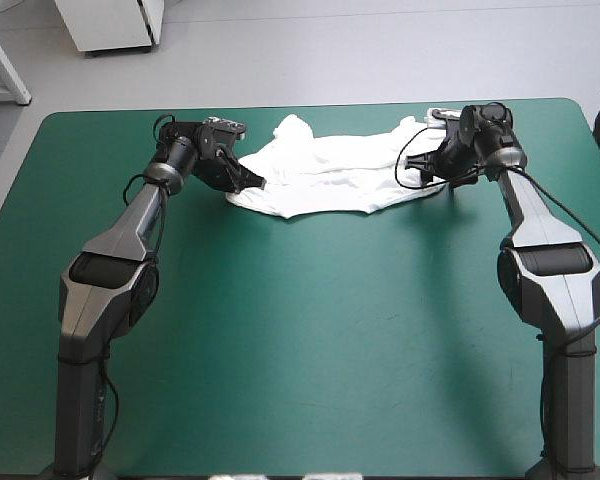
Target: Fold the cloth
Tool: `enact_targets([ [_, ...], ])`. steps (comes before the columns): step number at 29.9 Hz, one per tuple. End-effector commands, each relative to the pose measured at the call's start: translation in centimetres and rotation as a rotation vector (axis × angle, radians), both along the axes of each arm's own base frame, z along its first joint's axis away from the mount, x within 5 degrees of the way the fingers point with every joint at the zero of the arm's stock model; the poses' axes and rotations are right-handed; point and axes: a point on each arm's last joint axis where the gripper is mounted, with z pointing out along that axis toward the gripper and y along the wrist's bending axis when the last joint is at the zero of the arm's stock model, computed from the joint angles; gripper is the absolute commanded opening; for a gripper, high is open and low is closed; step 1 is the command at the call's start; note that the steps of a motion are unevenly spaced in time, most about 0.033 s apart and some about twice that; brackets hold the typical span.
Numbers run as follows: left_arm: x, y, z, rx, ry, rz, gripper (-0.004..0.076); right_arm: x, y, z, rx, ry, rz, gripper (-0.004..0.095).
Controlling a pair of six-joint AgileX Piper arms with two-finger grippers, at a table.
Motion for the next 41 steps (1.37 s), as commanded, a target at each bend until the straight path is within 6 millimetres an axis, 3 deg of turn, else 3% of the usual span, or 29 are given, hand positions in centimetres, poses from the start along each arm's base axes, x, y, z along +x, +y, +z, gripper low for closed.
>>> enact_targets([
  [1,-0.9,-1.1,2.3,-0.068,0.001,-0.011,-0.0010,0.4,0.3,1.0,0.056,-0.045,0.008,0.0559],
  [4,-1.0,-1.1,2.3,-0.066,0.008,-0.012,-0.0010,0.4,0.6,0.1,0.049,-0.017,0.028,0.0492],
  [9,-1.0,-1.1,2.3,-0.065,0.012,-0.012,-0.0010,0.4,0.9,-0.3,0.039,-0.006,0.064,0.0256],
  [18,-1.0,-1.2,2.4,-0.084,0.010,-0.014,-0.0010,-0.1,0.8,-2.3,0.015,0.106,0.095,-0.0019],
  [22,-0.9,-1.2,2.6,-0.086,-0.013,-0.016,-0.0010,-0.1,0.9,-1.8,0.017,0.095,0.103,-0.0007],
  [26,-1.0,-0.9,4.1,-0.092,-0.047,-0.015,-0.0010,-0.1,0.8,1.0,0.014,0.017,0.100,-0.0007],
  [32,-2.4,0.1,8.9,-0.104,-0.113,-0.010,-0.0010,-1.1,0.9,8.1,0.043,-0.155,0.103,-0.0007],
  [37,-4.8,0.7,14.1,-0.123,-0.192,-0.018,-0.0010,-3.5,1.0,14.1,0.082,-0.274,0.119,-0.0007],
  [41,-7.7,1.0,18.8,-0.153,-0.267,-0.047,-0.0010,-6.6,1.1,19.6,0.114,-0.392,0.151,-0.0007],
])
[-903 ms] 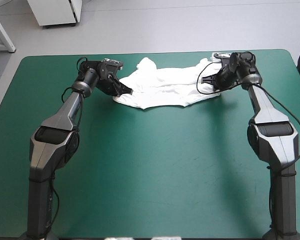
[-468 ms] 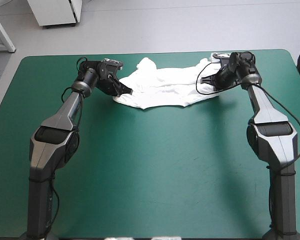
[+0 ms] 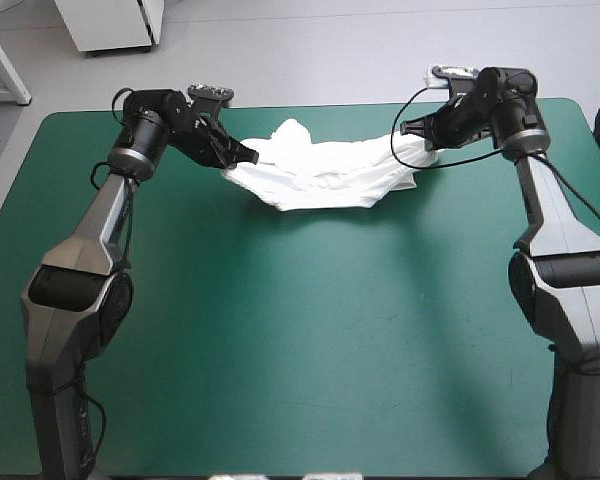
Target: Fold the cloth
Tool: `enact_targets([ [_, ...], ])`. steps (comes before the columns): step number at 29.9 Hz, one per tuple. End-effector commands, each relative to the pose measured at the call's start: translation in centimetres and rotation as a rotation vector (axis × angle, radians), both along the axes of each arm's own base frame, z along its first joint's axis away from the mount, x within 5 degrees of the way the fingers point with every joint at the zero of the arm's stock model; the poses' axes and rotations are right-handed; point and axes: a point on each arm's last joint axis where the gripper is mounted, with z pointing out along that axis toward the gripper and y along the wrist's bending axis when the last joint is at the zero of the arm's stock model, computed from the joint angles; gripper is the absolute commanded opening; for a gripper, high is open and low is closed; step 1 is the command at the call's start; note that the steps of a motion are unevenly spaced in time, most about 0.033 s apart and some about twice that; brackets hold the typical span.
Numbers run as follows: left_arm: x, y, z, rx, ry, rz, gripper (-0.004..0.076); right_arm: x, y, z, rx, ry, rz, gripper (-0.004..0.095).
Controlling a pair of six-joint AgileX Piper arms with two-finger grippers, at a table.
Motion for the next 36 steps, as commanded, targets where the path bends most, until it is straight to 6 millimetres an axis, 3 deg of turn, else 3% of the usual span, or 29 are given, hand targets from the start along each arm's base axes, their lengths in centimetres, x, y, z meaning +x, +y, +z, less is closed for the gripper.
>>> enact_targets([
  [1,-4.3,0.5,8.8,-0.081,-0.193,-0.019,-0.0010,-4.5,0.1,9.5,0.047,-0.237,0.031,-0.0007],
  [5,-8.2,1.2,14.1,-0.118,-0.315,-0.026,-0.0010,-8.3,0.0,14.6,0.079,-0.363,0.050,-0.0007],
  [11,-15.4,2.5,21.6,-0.198,-0.554,-0.029,-0.0010,-15.8,-0.4,22.5,0.136,-0.619,0.061,-0.0008],
  [19,-26.1,4.9,29.0,-0.254,-0.891,-0.031,-0.0010,-26.1,-0.9,29.6,0.202,-0.938,0.105,-0.0008],
  [28,-35.9,6.6,34.6,-0.360,-1.200,-0.073,-0.0010,-35.8,-1.7,34.0,0.230,-1.231,0.121,-0.0008],
  [31,-38.4,6.9,35.4,-0.389,-1.257,-0.093,-0.0010,-38.6,-1.9,34.9,0.256,-1.307,0.127,-0.0009],
  [36,-41.1,7.2,35.6,-0.405,-1.279,-0.124,-0.0010,-40.9,-2.0,35.6,0.257,-1.356,0.137,-0.0009],
])
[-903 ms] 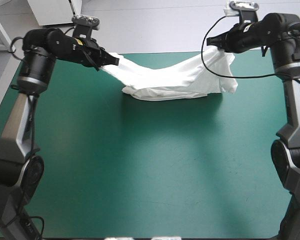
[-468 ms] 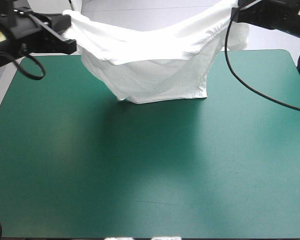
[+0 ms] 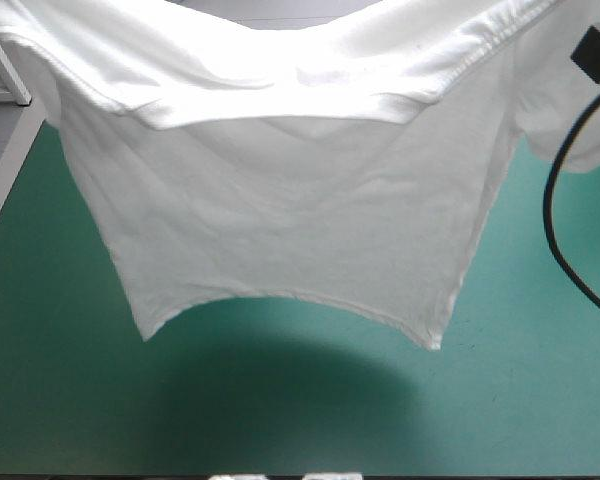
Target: Fold the cloth
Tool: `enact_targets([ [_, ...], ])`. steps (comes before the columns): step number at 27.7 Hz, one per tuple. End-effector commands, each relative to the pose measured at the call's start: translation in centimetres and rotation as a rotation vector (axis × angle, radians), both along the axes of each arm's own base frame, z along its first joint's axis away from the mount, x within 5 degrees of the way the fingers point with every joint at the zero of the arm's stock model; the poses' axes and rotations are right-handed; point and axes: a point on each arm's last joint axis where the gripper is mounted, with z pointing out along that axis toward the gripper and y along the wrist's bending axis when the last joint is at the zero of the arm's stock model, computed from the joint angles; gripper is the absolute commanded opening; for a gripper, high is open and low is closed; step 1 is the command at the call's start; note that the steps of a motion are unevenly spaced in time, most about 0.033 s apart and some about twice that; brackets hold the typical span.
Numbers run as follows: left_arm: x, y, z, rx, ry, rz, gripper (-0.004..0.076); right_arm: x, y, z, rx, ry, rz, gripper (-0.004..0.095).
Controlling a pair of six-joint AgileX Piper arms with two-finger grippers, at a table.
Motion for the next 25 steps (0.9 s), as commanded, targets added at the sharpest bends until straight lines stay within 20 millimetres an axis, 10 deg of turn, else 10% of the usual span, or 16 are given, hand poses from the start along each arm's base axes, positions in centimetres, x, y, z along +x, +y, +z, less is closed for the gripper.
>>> enact_targets([
  [1,-2.6,0.3,0.8,-0.043,-0.086,-0.031,-0.0010,-2.2,-0.2,1.3,0.042,-0.119,0.009,-0.0009],
  [8,-1.6,-0.1,-0.4,-0.006,0.029,-0.058,-0.0010,-2.1,0.2,0.7,0.019,-0.052,0.052,-0.0009],
  [13,2.8,-1.1,-3.3,0.015,0.220,-0.059,-0.0010,-0.3,0.3,-0.3,-0.011,0.036,0.041,-0.0009],
  [21,11.3,-2.6,-8.6,0.044,0.466,-0.028,-0.0010,10.1,1.2,-6.8,-0.042,0.400,0.033,-0.0009],
  [25,18.2,-3.5,-11.6,0.081,0.534,0.031,-0.0010,18.9,1.7,-11.7,-0.042,0.534,0.005,-0.0014],
])
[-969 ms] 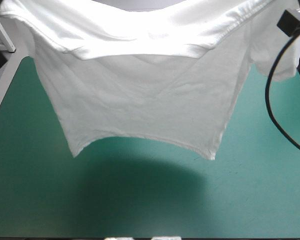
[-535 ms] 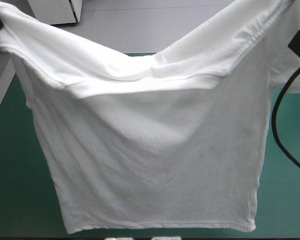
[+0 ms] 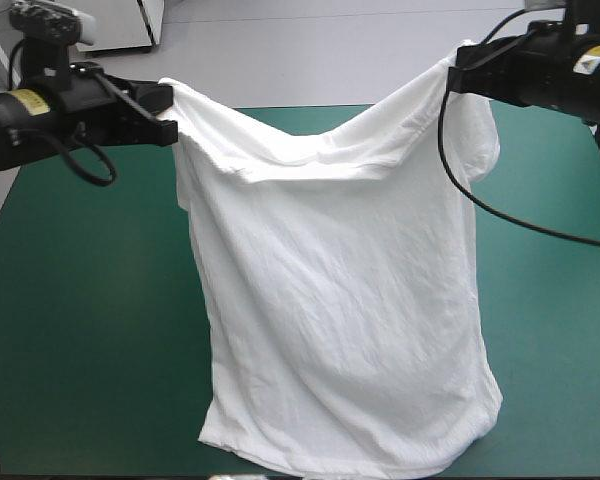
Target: Fold the cloth
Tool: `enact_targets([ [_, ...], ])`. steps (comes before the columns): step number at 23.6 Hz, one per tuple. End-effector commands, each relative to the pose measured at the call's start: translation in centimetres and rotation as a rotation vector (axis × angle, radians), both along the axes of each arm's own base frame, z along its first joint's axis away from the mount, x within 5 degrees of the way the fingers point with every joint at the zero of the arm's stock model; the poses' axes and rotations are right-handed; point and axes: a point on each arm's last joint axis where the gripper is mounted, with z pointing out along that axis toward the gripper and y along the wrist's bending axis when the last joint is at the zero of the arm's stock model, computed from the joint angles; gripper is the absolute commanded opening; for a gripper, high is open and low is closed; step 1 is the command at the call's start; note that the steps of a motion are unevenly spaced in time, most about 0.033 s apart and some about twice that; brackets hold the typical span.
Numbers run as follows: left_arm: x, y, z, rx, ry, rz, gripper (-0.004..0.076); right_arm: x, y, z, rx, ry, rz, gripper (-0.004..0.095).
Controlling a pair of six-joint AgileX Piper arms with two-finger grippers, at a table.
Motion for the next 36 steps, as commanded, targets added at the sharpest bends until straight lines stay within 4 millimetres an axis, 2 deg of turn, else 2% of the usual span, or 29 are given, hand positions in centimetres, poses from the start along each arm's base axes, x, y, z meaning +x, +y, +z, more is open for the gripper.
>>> enact_targets([
  [1,3.8,-0.5,-0.4,-0.046,-0.088,0.042,-0.0010,4.4,0.2,-1.1,0.037,-0.066,-0.037,-0.0014],
  [7,10.6,-1.6,-5.2,-0.012,-0.001,0.078,-0.0010,11.2,0.6,-6.2,0.031,0.016,-0.064,-0.0014],
  [8,12.5,-1.9,-6.7,-0.003,0.020,0.088,-0.0010,13.1,0.7,-8.3,0.019,0.057,-0.063,-0.0014],
  [9,13.5,-2.0,-7.7,0.003,0.032,0.094,-0.0010,14.0,0.8,-9.3,0.009,0.076,-0.061,-0.0014],
  [12,17.3,-2.7,-12.2,0.042,0.115,0.108,-0.0010,17.3,1.0,-14.1,-0.059,0.173,-0.051,-0.0013],
  [13,17.9,-2.8,-13.2,0.050,0.138,0.108,-0.0009,17.9,0.9,-15.2,-0.081,0.200,-0.053,-0.0013],
  [14,19.0,-3.0,-14.9,0.064,0.178,0.107,-0.0008,18.9,0.9,-17.3,-0.121,0.254,-0.054,0.0005],
  [16,20.4,-3.3,-17.8,0.095,0.253,0.097,0.0029,19.9,0.8,-19.8,-0.146,0.335,-0.041,0.0114],
  [17,20.9,-3.4,-19.0,0.121,0.277,0.080,0.0083,20.3,0.9,-20.7,-0.153,0.352,-0.030,0.0224],
  [18,21.2,-3.5,-19.8,0.129,0.298,0.076,0.0152,20.5,1.0,-21.1,-0.156,0.354,-0.019,0.0333],
  [19,21.5,-3.6,-20.3,0.145,0.296,0.066,0.0275,20.7,1.0,-21.2,-0.149,0.344,-0.022,0.0490],
  [20,21.6,-3.6,-20.3,0.157,0.283,0.059,0.0402,20.9,1.0,-21.2,-0.150,0.328,-0.031,0.0607],
  [21,21.6,-3.6,-20.1,0.161,0.269,0.059,0.0537,20.9,0.6,-21.0,-0.147,0.309,-0.033,0.0682],
  [23,21.0,-3.1,-18.9,0.170,0.282,0.056,0.0663,20.6,0.0,-20.3,-0.127,0.315,-0.016,0.0696],
  [26,18.9,-2.7,-16.2,0.174,0.290,0.038,0.0663,19.3,-0.7,-19.0,-0.132,0.342,0.002,0.0694],
  [31,13.1,-1.1,-10.2,0.194,0.275,0.084,0.0654,15.4,-0.9,-14.0,-0.159,0.288,0.014,0.0660],
  [34,9.0,-0.2,-8.0,0.193,0.293,0.108,0.0653,12.1,-0.7,-11.0,-0.144,0.280,0.020,0.0659],
  [36,6.4,0.5,-7.5,0.185,0.327,0.144,0.0653,10.1,-0.6,-10.1,-0.160,0.292,0.022,0.0659],
])
